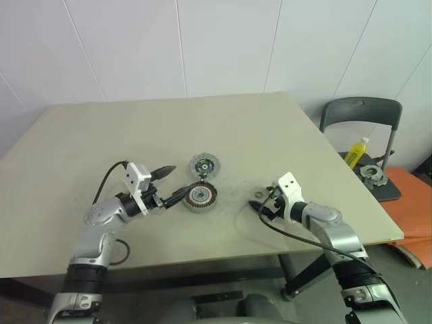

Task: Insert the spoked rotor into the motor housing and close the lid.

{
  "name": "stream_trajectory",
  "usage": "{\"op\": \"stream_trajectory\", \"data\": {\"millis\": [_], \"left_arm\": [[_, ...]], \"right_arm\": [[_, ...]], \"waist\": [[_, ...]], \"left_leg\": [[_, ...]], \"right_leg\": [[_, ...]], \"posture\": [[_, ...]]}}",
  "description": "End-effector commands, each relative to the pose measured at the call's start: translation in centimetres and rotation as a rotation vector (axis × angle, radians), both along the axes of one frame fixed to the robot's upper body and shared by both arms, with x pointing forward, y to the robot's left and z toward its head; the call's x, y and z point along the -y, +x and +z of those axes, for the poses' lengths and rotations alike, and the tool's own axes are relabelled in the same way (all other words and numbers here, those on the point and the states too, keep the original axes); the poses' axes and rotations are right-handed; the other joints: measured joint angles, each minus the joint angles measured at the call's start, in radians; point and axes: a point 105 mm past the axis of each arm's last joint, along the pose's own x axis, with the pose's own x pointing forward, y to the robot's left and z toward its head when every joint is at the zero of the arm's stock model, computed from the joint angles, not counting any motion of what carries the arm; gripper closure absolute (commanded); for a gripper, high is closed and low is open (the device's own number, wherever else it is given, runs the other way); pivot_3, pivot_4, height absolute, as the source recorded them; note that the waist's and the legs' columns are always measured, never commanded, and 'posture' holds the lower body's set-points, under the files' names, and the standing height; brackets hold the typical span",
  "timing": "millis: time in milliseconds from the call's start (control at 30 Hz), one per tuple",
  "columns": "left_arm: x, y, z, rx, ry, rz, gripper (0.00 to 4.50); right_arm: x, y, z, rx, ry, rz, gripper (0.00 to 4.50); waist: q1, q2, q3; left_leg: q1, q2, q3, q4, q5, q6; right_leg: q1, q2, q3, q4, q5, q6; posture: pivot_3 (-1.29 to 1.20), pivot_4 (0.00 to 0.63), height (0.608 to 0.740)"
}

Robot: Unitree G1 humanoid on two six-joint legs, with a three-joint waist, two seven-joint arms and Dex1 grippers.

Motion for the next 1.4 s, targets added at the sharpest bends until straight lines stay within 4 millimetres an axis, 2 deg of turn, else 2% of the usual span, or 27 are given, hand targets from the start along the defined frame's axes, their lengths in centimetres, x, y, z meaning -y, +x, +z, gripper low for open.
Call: {"op": "stream_trajectory", "data": {"millis": [33, 67, 167, 500, 600, 667, 833, 1000, 1167, 1400], "left_arm": [[0.2, 0.3, 1.1, 0.049, 0.004, -0.003, 0.03], [0.2, 0.3, 1.0, 0.05, 0.006, -0.003, 0.03], [0.1, 0.3, 1.0, 0.051, 0.011, -0.002, 0.0], [0.1, 0.1, 0.7, 0.046, 0.023, 0.004, 0.0], [0.0, 0.0, 0.7, 0.044, 0.024, 0.006, 0.0], [-0.3, -0.1, 0.8, 0.042, 0.021, 0.011, 0.0], [-1.6, -1.0, 1.2, 0.024, -0.001, 0.025, 0.0], [-2.2, -1.9, 1.1, -0.019, -0.006, 0.015, 0.0], [-2.8, -2.6, 1.1, -0.052, -0.009, 0.014, 0.0], [-3.1, -2.8, 1.0, -0.052, -0.005, 0.046, 0.0]], "right_arm": [[-0.9, 0.0, -0.1, -0.006, 0.009, 0.029, 0.0], [-0.9, 0.0, -0.2, -0.009, 0.011, 0.027, 0.0], [-1.0, 0.0, -0.2, -0.01, 0.014, 0.026, 0.61], [-1.4, 0.0, 0.1, 0.001, 0.028, 0.048, 3.8], [-1.6, -0.1, 0.2, 0.013, 0.02, 0.057, 3.83], [-2.3, 0.2, 1.2, 0.037, 0.06, 0.061, 3.83], [-7.1, 2.3, 6.4, 0.164, 0.176, 0.145, 3.83], [-12.4, 3.2, 9.3, 0.215, 0.19, 0.292, 3.83], [-14.8, 3.4, 7.9, 0.139, 0.107, 0.367, 3.83], [-15.4, 2.2, 5.4, 0.017, 0.05, 0.439, 3.83]], "waist": [[-0.003, 0.0, 0.0], [-0.005, 0.0, 0.0], [-0.009, 0.0, 0.0], [-0.01, 0.0, 0.0], [-0.01, 0.0, 0.0], [-0.011, 0.0, 0.001], [-0.018, 0.007, 0.005], [-0.011, 0.009, 0.007], [-0.01, 0.009, 0.007], [-0.013, 0.01, 0.007]], "left_leg": [[0.0, 0.0, 0.0, 0.0, 0.0, 0.0], [0.0, 0.0, 0.0, -0.001, 0.0, 0.0], [0.0, 0.0, 0.0, -0.001, 0.0, 0.0], [-0.001, 0.0, 0.0, -0.002, 0.0, 0.0], [-0.001, 0.0, 0.0, -0.002, 0.0, 0.0], [-0.001, 0.0, 0.0, -0.002, 0.0, 0.0], [-0.003, 0.002, 0.0, -0.003, 0.0, 0.0], [-0.004, 0.002, 0.0, -0.004, 0.0, 0.0], [-0.006, 0.001, -0.001, -0.004, 0.0, 0.0], [-0.011, 0.002, 0.0, -0.004, 0.0, 0.0]], "right_leg": [[0.0, 0.0, 0.0, 0.0, 0.0, 0.0], [0.0, 0.0, 0.0, 0.0, 0.0, 0.0], [-0.001, 0.0, 0.0, 0.0, 0.0, 0.0], [-0.002, 0.0, 0.0, -0.001, 0.0, 0.0], [-0.002, 0.0, 0.0, -0.001, 0.0, 0.0], [-0.002, 0.0, 0.0, -0.001, 0.0, 0.0], [-0.006, 0.0, 0.0, 0.0, 0.001, -0.001], [-0.007, 0.0, -0.002, 0.0, 0.001, -0.002], [-0.008, -0.001, -0.002, -0.002, 0.002, -0.002], [-0.015, 0.0, -0.002, 0.0, 0.002, -0.003]], "posture": [[0.0, 0.0, 0.74], [0.0, 0.0, 0.74], [0.0, 0.0, 0.74], [0.0, 0.0, 0.74], [0.0, 0.0, 0.74], [0.0, 0.0, 0.74], [0.0, 0.0, 0.74], [0.0, 0.0, 0.74], [0.0, 0.0, 0.74], [0.0, 0.0, 0.74]]}}
